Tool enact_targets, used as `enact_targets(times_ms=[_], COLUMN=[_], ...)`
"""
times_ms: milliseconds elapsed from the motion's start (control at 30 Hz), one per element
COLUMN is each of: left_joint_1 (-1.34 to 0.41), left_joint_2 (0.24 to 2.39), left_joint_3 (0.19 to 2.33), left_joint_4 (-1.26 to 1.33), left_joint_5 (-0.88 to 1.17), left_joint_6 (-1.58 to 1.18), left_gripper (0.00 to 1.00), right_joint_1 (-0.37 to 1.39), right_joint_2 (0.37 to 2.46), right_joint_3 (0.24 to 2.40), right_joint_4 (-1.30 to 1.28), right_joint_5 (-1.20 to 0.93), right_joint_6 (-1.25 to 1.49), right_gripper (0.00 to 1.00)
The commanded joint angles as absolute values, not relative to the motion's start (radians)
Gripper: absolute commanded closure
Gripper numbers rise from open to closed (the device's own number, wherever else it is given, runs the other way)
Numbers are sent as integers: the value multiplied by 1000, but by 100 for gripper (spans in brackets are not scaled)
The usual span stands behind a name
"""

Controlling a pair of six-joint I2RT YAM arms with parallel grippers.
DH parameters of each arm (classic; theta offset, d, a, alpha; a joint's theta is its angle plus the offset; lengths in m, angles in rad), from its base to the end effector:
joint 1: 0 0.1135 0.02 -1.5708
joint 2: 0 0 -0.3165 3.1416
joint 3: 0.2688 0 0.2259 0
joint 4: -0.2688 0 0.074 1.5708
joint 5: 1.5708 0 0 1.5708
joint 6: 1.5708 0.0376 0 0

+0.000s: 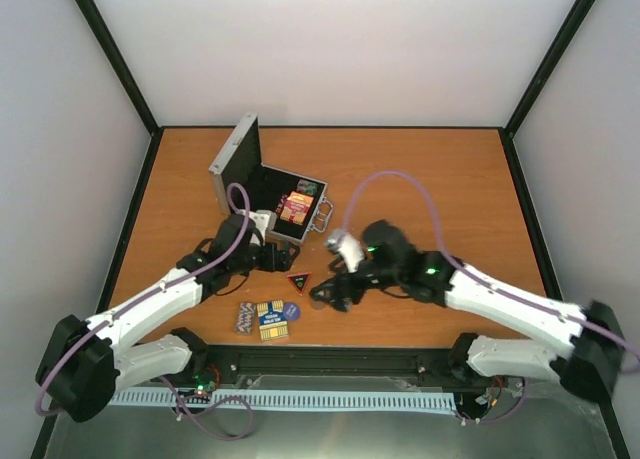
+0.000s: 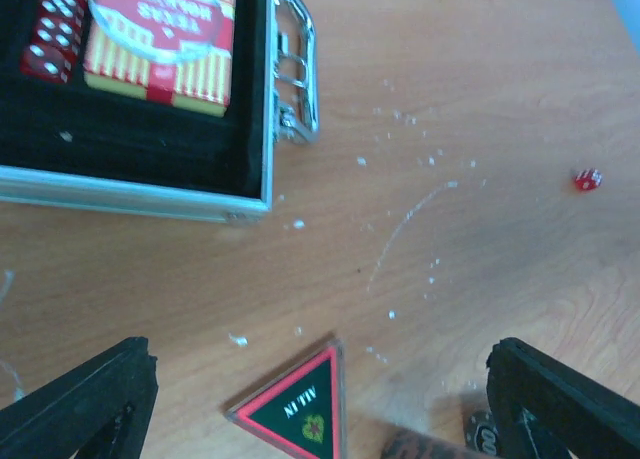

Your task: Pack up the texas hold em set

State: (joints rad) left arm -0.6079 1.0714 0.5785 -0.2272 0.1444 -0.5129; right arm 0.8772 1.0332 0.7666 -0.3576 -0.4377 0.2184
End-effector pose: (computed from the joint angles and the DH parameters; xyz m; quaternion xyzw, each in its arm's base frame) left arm 0.1383 -0.1028 0.2678 0.0729 0.9061 -0.2744 0.3137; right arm 0.0974 0.1421 0.3227 -0.3747 0.7901 0.3967 0.2792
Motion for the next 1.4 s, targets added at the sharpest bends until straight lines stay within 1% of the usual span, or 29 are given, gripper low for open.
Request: enact_targets(times_ms=[0, 100, 233, 300, 433, 600, 700, 867, 1133, 1233, 1367], left_joint_1=[-515, -459, -374, -362, -362, -362, -361, -362, -362, -362, -362], left_joint_2=[1045, 1046, 1011, 956, 813, 647, 611, 615, 614, 610, 611], left_joint_3=[569, 556, 522, 504, 435, 346, 333, 326, 305, 302, 301], left_joint_4=[-138, -129, -108, -97, -64, -17, -17, -3, 23, 22, 22], left_joint_5=[294, 324, 314, 253, 48, -18, -31, -30, -21, -22, -22], left_joint_6=[-465, -436, -424, -418, -422, -405, -401, -397, -387, -385, -382], left_gripper=[9, 9, 12, 11, 10, 10, 8, 8, 11, 12, 13], right_joint_1=[1104, 1138, 1181, 1183, 1180, 1157, 1138, 1115, 1094, 1092, 1092], right_joint_2=[1274, 1410, 1528, 1571, 1670, 1785, 1818, 1847, 1884, 1890, 1906], right_joint_3=[933, 983, 1057, 1087, 1159, 1219, 1233, 1237, 1238, 1239, 1242], right_joint_4=[-330, -285, -331, -367, -418, -459, -465, -492, -473, -474, -506], right_joint_5=[-180, -248, -233, -225, -185, -206, -248, -299, -384, -404, -365], right_joint_6=[187, 207, 166, 151, 169, 195, 187, 142, 109, 105, 103], right_gripper=[8, 13, 14, 14, 14, 16, 17, 15, 14, 15, 21])
